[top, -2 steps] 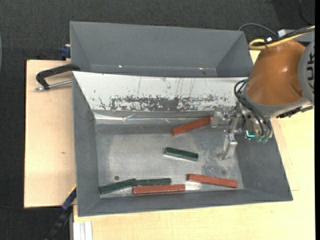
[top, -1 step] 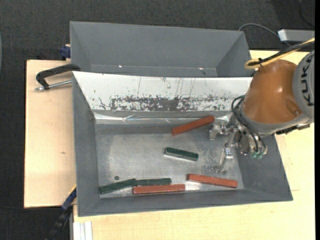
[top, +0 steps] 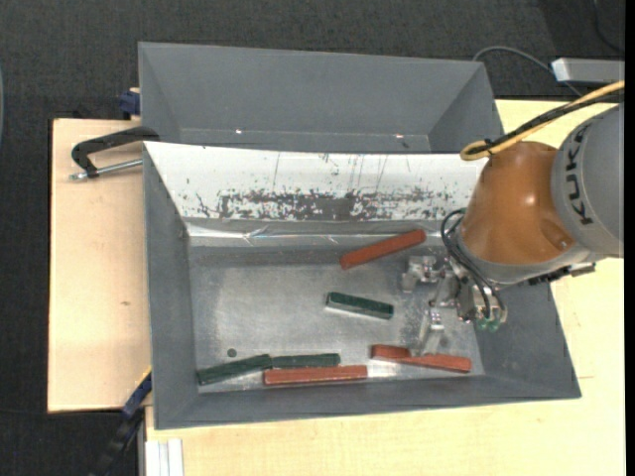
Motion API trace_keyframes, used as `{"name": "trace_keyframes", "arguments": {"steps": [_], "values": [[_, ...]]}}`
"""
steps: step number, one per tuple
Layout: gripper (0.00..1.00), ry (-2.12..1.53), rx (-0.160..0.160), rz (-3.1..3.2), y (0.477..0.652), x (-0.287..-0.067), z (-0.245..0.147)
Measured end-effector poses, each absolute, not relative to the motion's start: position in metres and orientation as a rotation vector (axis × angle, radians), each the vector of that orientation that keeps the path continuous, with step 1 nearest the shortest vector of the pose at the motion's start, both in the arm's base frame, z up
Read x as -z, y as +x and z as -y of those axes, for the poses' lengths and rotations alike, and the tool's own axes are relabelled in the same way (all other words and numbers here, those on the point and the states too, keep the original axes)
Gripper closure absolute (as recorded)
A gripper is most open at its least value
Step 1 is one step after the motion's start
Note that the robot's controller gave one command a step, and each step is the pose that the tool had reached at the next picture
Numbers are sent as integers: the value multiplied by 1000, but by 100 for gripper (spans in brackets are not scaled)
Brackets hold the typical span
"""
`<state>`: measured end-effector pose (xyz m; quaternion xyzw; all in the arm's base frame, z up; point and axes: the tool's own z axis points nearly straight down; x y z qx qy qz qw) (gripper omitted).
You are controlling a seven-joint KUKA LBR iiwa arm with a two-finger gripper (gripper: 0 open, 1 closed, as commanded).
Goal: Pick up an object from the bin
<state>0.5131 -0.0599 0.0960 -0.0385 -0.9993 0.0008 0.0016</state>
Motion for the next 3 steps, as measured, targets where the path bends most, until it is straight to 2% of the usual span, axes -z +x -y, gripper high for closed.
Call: {"name": "trace_keyframes", "arguments": {"steps": [1,2,3], "values": [[0,-150,4,3143,520,-85,30],[0,-45,1,3142,508,-99,8],[0,-166,3,3144,544,-80,-61]]}}
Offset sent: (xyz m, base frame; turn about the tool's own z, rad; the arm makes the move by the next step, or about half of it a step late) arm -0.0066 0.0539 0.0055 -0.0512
